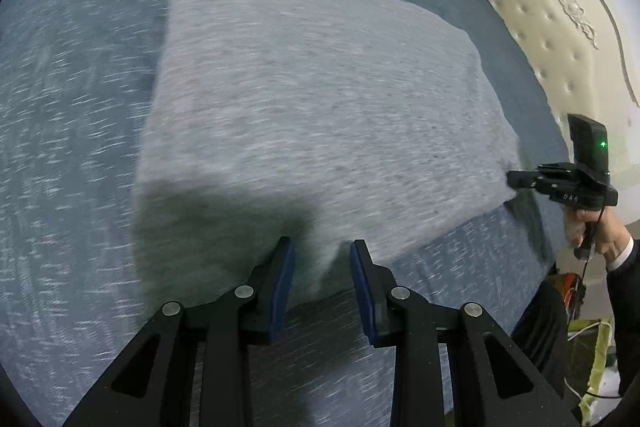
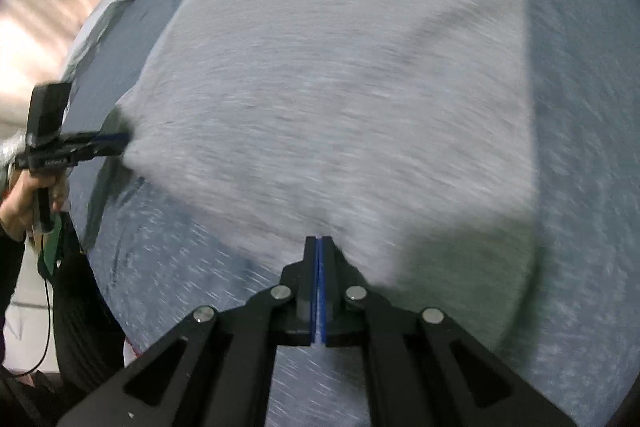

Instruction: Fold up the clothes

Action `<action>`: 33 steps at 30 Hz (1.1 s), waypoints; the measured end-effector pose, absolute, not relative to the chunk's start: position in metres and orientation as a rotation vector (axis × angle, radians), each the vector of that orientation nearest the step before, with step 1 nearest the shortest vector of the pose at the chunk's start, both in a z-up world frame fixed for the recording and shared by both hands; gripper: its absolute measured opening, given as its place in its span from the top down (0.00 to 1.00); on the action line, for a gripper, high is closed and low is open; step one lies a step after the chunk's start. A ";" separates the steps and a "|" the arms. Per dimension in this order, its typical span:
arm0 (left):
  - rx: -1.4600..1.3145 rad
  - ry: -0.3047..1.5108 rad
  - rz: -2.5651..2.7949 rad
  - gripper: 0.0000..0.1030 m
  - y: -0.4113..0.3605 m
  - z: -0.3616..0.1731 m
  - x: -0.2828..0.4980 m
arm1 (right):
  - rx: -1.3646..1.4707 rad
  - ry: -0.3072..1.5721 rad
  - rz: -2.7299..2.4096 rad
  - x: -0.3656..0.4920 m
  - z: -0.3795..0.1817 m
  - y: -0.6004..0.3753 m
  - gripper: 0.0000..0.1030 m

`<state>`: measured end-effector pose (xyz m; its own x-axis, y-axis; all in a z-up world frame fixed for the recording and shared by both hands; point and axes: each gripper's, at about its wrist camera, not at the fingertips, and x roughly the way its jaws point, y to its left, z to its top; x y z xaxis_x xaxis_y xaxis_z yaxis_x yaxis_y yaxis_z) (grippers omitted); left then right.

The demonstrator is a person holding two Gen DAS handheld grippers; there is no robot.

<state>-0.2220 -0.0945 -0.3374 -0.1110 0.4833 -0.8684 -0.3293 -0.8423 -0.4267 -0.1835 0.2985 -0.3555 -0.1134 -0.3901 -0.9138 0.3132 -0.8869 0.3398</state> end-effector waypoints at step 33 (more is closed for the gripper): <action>-1.552 -0.241 2.176 0.68 -0.164 -0.310 -0.226 | 1.584 -0.184 -2.179 -0.163 -0.314 0.334 1.00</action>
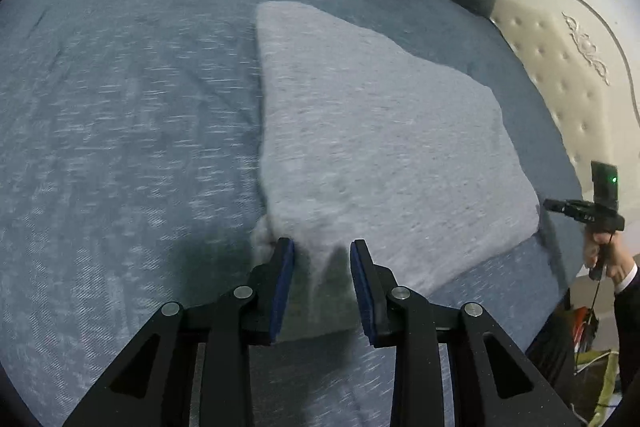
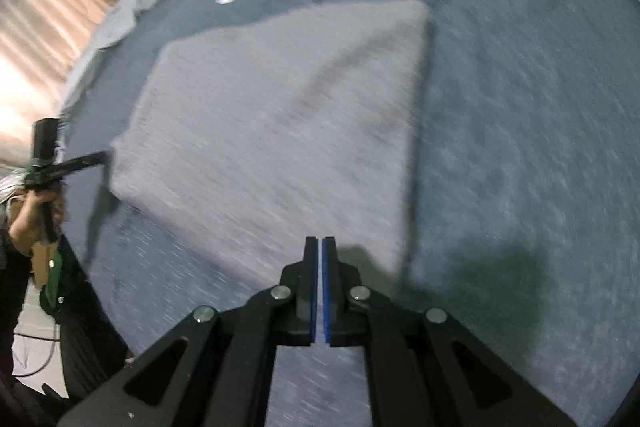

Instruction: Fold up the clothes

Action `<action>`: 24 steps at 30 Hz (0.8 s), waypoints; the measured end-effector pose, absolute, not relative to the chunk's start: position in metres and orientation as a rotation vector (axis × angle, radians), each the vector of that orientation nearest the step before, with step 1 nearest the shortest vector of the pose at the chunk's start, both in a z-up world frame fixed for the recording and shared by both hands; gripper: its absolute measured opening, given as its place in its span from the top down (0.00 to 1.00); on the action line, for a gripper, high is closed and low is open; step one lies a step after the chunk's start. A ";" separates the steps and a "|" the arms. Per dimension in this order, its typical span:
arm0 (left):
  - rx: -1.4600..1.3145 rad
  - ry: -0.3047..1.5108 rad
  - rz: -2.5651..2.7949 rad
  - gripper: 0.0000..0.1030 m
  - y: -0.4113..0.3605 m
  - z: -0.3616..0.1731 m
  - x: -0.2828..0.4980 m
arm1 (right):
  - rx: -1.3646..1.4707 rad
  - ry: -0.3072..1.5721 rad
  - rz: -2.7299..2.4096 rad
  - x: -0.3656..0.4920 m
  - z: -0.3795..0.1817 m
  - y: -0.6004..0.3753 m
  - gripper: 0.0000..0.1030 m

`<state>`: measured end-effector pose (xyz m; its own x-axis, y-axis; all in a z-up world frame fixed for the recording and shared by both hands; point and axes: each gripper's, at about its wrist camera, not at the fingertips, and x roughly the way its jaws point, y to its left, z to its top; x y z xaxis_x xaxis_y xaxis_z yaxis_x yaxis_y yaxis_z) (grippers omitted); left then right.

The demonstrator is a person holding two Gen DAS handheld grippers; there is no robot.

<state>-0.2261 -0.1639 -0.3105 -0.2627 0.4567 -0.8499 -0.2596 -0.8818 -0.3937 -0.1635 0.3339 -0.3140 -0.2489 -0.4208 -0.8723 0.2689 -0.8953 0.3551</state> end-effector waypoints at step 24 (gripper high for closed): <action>-1.542 -0.356 2.240 0.59 -0.210 -0.307 -0.221 | 1.519 -0.229 -2.190 -0.253 -0.315 0.325 0.98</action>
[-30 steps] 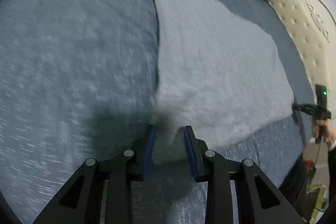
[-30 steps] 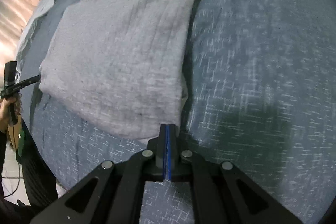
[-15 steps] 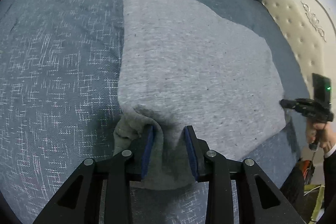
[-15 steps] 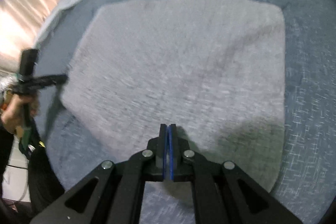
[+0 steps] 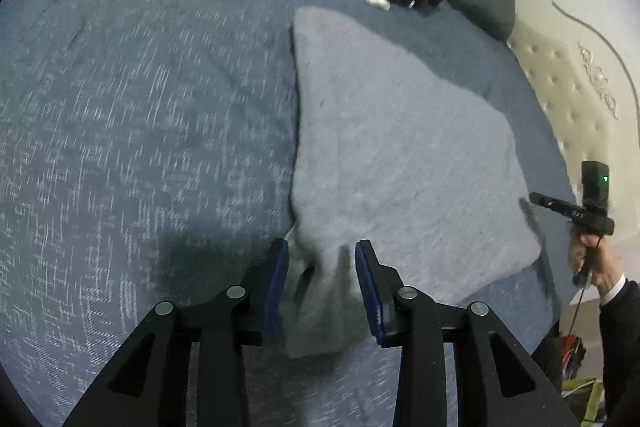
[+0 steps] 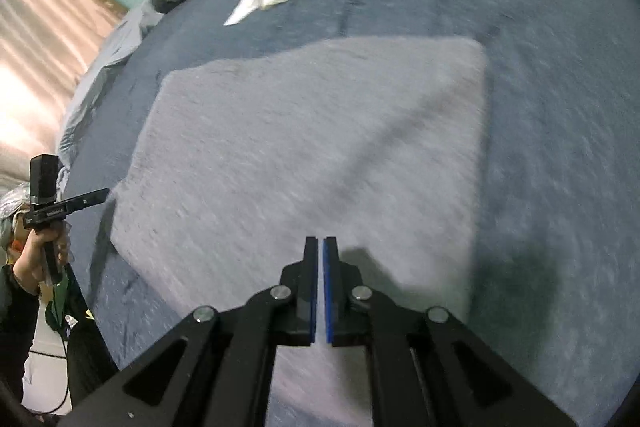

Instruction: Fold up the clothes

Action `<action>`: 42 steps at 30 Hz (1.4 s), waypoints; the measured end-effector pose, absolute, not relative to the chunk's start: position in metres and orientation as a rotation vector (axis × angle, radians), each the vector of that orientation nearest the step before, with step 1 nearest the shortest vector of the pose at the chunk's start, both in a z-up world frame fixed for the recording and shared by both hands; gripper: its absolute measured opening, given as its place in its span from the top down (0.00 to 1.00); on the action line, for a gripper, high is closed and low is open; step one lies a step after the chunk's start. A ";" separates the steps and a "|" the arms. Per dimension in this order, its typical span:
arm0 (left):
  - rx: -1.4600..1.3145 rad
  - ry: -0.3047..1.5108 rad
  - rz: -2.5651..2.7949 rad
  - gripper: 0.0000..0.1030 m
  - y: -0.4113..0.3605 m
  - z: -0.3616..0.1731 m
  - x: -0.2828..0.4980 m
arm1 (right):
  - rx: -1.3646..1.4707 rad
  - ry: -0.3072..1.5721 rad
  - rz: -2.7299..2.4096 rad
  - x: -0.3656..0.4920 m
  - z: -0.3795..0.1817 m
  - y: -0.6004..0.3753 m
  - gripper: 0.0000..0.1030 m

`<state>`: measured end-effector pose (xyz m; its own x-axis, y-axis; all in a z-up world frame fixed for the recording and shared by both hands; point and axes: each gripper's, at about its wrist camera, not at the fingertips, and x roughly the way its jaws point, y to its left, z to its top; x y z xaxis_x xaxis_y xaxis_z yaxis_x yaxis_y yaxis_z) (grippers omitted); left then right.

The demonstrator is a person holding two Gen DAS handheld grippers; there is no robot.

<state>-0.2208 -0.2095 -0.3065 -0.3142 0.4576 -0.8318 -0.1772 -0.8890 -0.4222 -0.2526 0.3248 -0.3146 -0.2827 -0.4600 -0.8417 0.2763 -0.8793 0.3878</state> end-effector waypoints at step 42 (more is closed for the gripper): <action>-1.598 -0.693 2.221 0.43 -0.196 -0.316 -0.143 | 1.484 -0.390 -2.271 -0.162 -0.321 0.360 0.98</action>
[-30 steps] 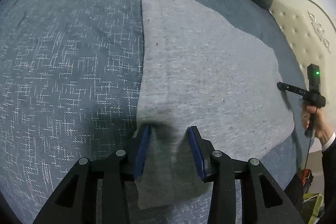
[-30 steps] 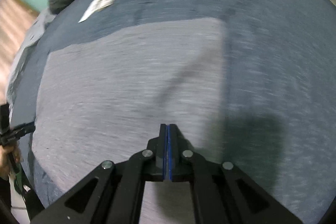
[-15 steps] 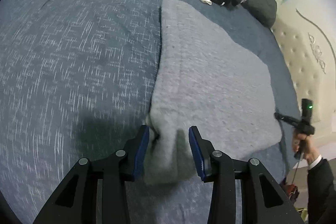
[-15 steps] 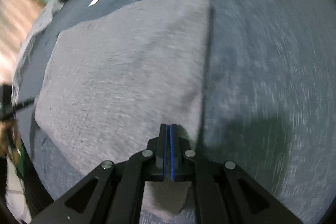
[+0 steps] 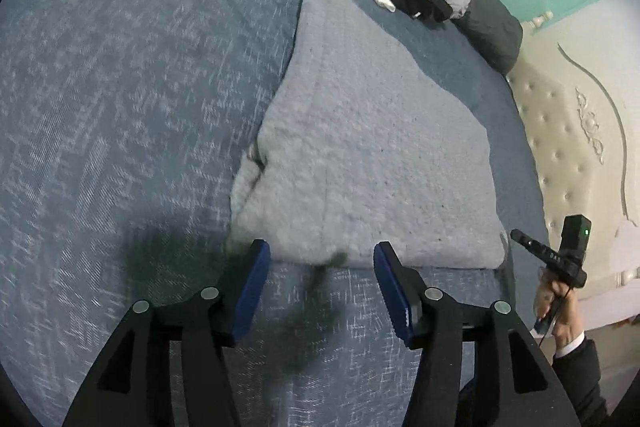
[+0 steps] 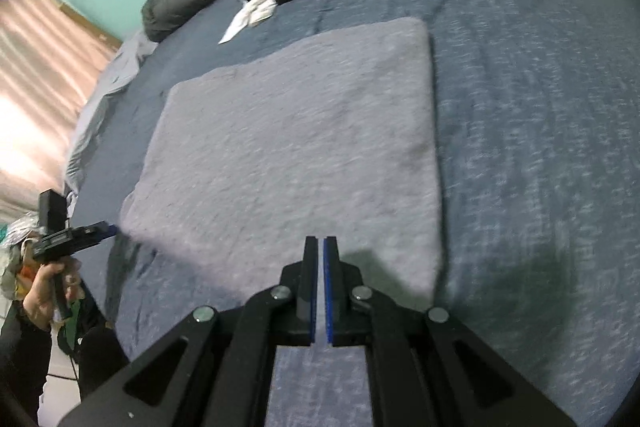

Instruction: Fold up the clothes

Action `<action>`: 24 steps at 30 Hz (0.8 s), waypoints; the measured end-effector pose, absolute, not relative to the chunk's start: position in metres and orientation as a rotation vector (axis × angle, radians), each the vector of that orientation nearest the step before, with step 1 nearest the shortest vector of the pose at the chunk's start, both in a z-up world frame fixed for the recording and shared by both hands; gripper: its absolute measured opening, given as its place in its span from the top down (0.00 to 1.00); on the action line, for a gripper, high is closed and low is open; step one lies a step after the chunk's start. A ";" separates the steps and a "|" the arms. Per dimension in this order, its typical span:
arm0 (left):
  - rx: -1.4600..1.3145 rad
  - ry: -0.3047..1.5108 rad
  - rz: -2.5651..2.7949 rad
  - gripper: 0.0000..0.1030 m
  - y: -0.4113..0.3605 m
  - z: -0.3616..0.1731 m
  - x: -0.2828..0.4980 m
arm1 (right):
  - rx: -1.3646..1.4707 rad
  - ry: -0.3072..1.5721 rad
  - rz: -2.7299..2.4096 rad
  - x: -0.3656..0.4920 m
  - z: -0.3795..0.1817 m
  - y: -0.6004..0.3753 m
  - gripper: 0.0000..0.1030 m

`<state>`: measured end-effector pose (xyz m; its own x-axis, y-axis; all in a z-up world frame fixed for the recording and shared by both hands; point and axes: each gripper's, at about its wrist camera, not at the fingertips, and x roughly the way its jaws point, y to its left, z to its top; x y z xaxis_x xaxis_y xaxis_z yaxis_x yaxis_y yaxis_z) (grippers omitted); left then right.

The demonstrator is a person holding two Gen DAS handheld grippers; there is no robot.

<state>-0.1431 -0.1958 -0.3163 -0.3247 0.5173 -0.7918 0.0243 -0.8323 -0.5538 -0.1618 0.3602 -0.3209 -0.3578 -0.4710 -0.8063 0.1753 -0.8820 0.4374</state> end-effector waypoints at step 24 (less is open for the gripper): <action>-1.575 -0.917 2.233 0.41 -0.197 -0.346 -0.126 | 1.481 -0.236 -2.029 -0.162 -0.315 0.227 0.98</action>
<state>-0.1261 -0.1967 -0.3458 -0.3794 0.5404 -0.7510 0.1432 -0.7677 -0.6246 -0.1624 0.2268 -0.3150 -0.1894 -0.5662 -0.8022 0.3669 -0.7986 0.4770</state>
